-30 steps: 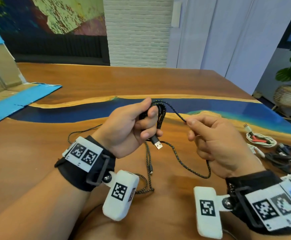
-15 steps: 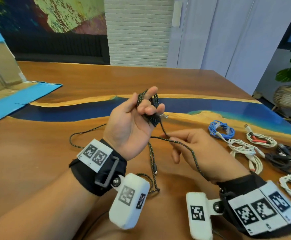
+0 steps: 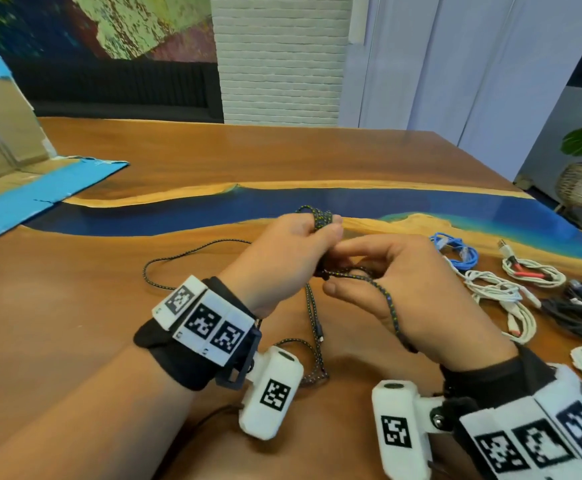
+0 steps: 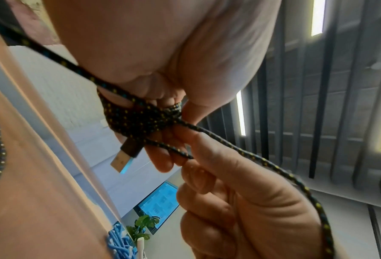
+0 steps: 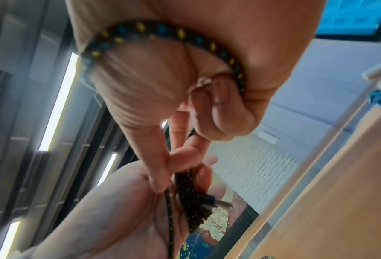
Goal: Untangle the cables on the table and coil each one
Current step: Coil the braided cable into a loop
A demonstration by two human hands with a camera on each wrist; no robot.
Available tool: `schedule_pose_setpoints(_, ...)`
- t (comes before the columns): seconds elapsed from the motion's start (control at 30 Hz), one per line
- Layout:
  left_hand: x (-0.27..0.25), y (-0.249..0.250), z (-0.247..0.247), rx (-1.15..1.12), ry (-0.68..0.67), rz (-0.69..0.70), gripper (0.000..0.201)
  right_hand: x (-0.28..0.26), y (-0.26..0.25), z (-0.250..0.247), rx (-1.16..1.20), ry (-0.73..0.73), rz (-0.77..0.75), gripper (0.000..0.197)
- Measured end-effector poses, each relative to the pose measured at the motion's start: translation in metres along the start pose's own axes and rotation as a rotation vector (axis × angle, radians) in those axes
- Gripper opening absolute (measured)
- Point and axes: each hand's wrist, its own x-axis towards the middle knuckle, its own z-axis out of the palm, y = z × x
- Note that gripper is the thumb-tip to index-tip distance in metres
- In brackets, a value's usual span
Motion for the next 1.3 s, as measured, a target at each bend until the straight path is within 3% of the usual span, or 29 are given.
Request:
schedule_pose_setpoints(0.1, 0.0, 0.003, -0.002, 0.109, -0.039, 0.027, 0.023, 0.0, -0.002, -0.004, 0.225, 0.024, 0.013, 0.025)
schedule_pose_setpoints(0.23, 0.0, 0.003, -0.015, 0.086, -0.128, 0.047, 0.033, 0.004, 0.004, -0.009, 0.605, 0.105, 0.109, 0.011)
schedule_pose_setpoints(0.33, 0.001, 0.002, -0.016, 0.098, -0.18, 0.077, 0.026, 0.006, 0.005, -0.01, 0.844, 0.116, 0.153, 0.016)
schedule_pose_setpoints(0.43, 0.0, 0.004, -0.013, 0.062, -0.221, 0.096, 0.012, 0.004, 0.003, -0.006, 1.007, 0.059, 0.186, 0.034)
schedule_pose_setpoints(0.57, 0.008, -0.006, -0.021, -0.029, -0.053, 0.073, 0.036, 0.005, -0.001, -0.01, 1.19, 0.101, 0.143, 0.048)
schedule_pose_setpoints(0.7, 0.012, -0.014, -0.02, -0.017, 0.085, 0.093, 0.007, 0.007, 0.0, -0.017, 1.237, 0.148, 0.171, 0.053)
schedule_pose_setpoints(0.83, 0.014, -0.015, -0.022, 0.042, 0.166, 0.103, 0.016, 0.011, 0.009, -0.013, 1.199, 0.173, 0.296, 0.055)
schedule_pose_setpoints(0.93, 0.014, -0.014, -0.025, 0.059, 0.186, 0.128, 0.01, 0.01, 0.01, -0.016, 1.209, 0.125, 0.289, 0.051)
schedule_pose_setpoints(1.07, 0.01, -0.007, -0.027, 0.075, 0.025, 0.06, 0.029, 0.008, 0.006, -0.021, 1.25, 0.062, 0.211, 0.033)
schedule_pose_setpoints(1.17, 0.004, -0.001, -0.027, 0.06, -0.112, 0.015, 0.03, 0.007, 0.002, -0.03, 1.296, 0.089, 0.174, 0.028)
schedule_pose_setpoints(1.23, 0.001, 0.001, -0.03, 0.008, -0.194, 0.012, 0.028, 0.008, 0.001, -0.034, 1.232, 0.096, 0.183, 0.033)
schedule_pose_setpoints(1.3, 0.0, 0.001, -0.034, -0.079, -0.306, -0.012, 0.033, 0.01, 0.004, -0.035, 1.11, 0.12, 0.217, 0.055)
